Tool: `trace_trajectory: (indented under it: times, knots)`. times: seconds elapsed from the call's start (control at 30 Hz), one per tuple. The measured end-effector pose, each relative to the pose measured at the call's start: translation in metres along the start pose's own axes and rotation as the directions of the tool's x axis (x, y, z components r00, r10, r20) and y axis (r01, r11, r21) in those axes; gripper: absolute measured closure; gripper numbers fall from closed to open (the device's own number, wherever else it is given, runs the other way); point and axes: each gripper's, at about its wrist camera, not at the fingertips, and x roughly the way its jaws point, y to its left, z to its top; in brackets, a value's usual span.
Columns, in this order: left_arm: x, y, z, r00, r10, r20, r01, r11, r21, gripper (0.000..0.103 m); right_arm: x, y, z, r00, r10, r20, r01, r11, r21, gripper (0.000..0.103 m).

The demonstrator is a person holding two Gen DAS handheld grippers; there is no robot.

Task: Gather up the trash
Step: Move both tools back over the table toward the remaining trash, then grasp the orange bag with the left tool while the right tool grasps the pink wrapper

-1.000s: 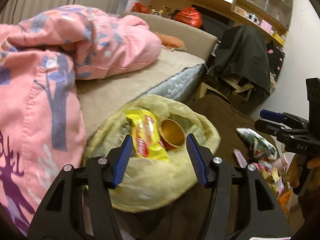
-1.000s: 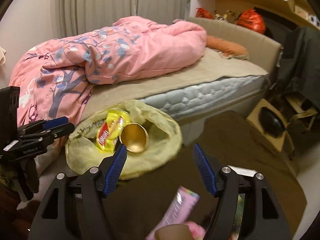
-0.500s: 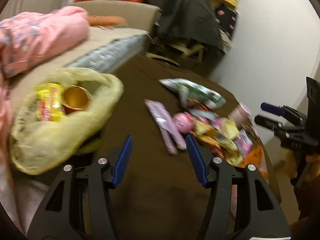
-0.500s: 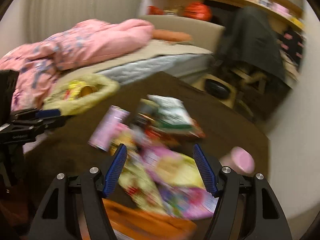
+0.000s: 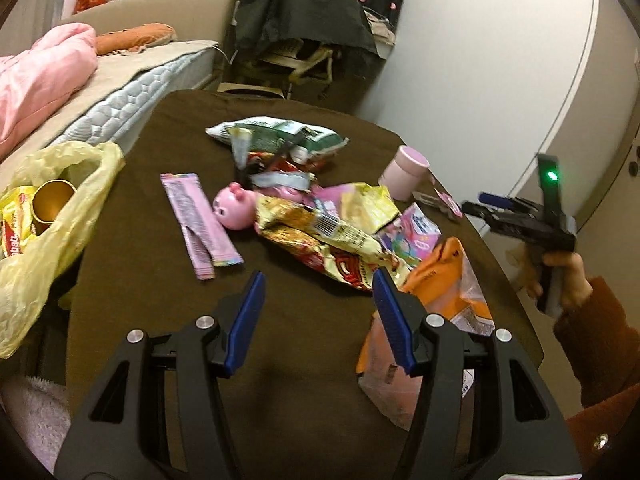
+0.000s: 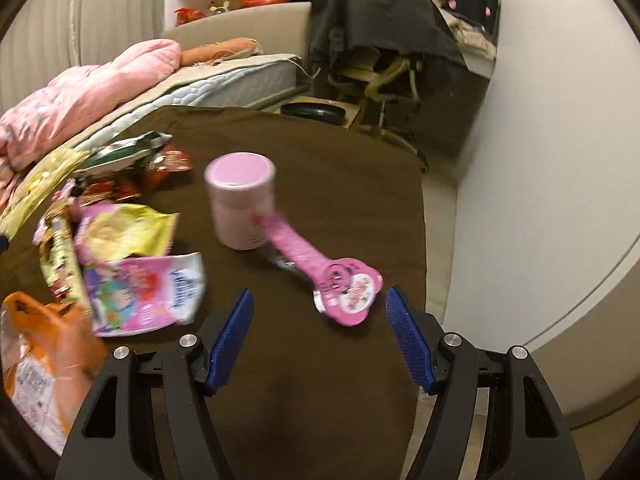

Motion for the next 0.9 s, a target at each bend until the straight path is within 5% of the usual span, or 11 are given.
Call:
trace_trajectory:
  times: [0.23, 0.37, 0.73, 0.9]
  knots:
    - [0.006, -0.011, -0.002, 1.000, -0.008, -0.026, 0.009, 1.000, 0.028, 0.050, 0.049, -0.013, 0.004, 0.996, 0.012, -0.089, -0.009, 0.999, 0.043, 0.038]
    - [0.008, -0.011, -0.003, 0.999, -0.009, -0.036, 0.010, 1.000, 0.029, 0.050, 0.049, -0.008, 0.003, 0.996, 0.022, -0.091, -0.015, 0.997, 0.072, 0.054]
    - [0.018, -0.021, -0.008, 0.994, -0.061, -0.089, 0.063, 0.998, 0.015, 0.050, -0.009, 0.014, -0.008, 1.000, 0.027, -0.016, -0.025, 0.996, 0.090, 0.056]
    - [0.033, -0.035, -0.018, 0.989, -0.032, -0.142, 0.041, 0.998, 0.057, 0.050, -0.034, 0.023, -0.002, 0.999, 0.025, 0.033, -0.028, 0.996, 0.088, 0.056]
